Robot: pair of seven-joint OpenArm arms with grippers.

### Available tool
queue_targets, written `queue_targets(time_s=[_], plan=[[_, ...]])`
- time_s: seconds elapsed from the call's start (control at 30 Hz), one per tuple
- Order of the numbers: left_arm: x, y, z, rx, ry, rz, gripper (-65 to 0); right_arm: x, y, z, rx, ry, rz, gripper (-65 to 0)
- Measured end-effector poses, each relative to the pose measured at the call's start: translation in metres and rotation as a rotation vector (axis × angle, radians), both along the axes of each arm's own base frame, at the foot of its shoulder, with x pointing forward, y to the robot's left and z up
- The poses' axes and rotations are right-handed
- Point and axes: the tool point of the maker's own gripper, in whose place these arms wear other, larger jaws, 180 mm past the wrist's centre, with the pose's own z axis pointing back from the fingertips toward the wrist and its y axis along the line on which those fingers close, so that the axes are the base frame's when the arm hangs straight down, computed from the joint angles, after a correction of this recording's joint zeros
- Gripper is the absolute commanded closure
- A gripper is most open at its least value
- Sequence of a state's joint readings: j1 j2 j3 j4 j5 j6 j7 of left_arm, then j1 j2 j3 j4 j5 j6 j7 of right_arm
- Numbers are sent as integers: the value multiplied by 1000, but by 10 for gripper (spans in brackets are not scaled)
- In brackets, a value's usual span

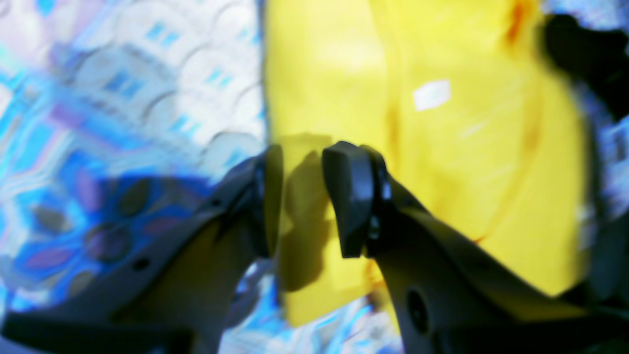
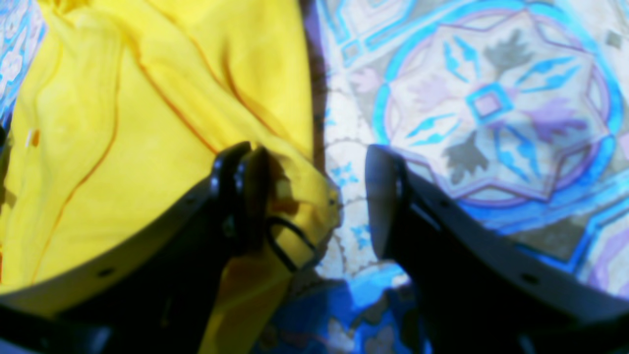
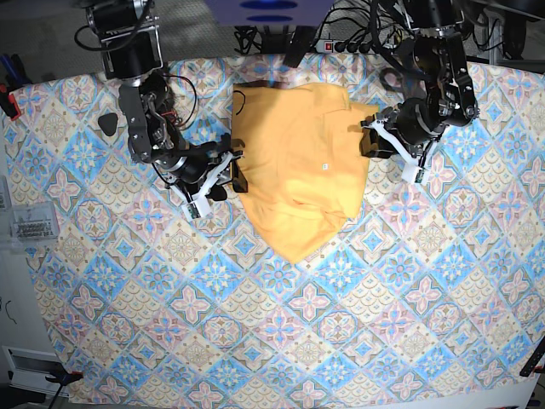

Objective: Fold the T-shirt properly
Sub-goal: 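Lower both grippers onto opposite sides of the folded yellow shirt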

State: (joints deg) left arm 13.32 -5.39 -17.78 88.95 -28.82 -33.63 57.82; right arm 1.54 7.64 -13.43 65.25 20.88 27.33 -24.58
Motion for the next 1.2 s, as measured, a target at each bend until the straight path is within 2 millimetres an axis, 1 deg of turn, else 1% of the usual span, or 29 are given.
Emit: queue_targets(time_s=[0.07,0.13,0.23,0.33,0.4,0.5,0.6,0.67,0.73,0.8,0.87,0.93,1.0,1.13,1.2], plan=[[-1,2,-2,15,1,0,-185,-3,-5,-1,12,-2,-28,-288],[-1,4,-2,30,-4,0,-185,-9,-15,-1,20,-11,-59,-288],[0,7,-3,40,-8,9,-185,-12,-24,5,-16,-27,-64,-288],[-2,20,-3,47,-6,51,-185,-9,-31,26,-39,-95,-35,-288],[-4,26,-3,61,-4,56,-185,-4,-31,41,-39,-140,-37,-288],[-3,23,-3,55,-5,48,-185,-6,-23,59,-22,-188,-20,-288],[-7,20,-3,48,-2,47,-185,-14,-22,67,-26,-208,3,-286],[-10,22,0,66,-5,40,-185,-18,-27,70,-37,-216,-10,-286],[-12,23,9,83,-29,30,-185,-23,-36,74,-42,-223,-30,-286],[-11,24,21,103,-65,18,-185,-29,-49,76,-51,-223,-63,-286],[-11,23,27,110,-84,13,-185,-35,-62,77,-73,-219,-92,-286],[-13,22,25,109,-73,11,-185,-38,-73,82,-88,-232,-116,-286],[-16,22,23,109,-66,11,-185,-43,-77,85,-92,-237,-123,-286],[-28,23,18,112,-37,10,-185,-60,-86,75,-109,-192,-142,-285],[-36,21,14,105,-23,6,-185,-64,-87,69,-118,-176,-138,-285]])
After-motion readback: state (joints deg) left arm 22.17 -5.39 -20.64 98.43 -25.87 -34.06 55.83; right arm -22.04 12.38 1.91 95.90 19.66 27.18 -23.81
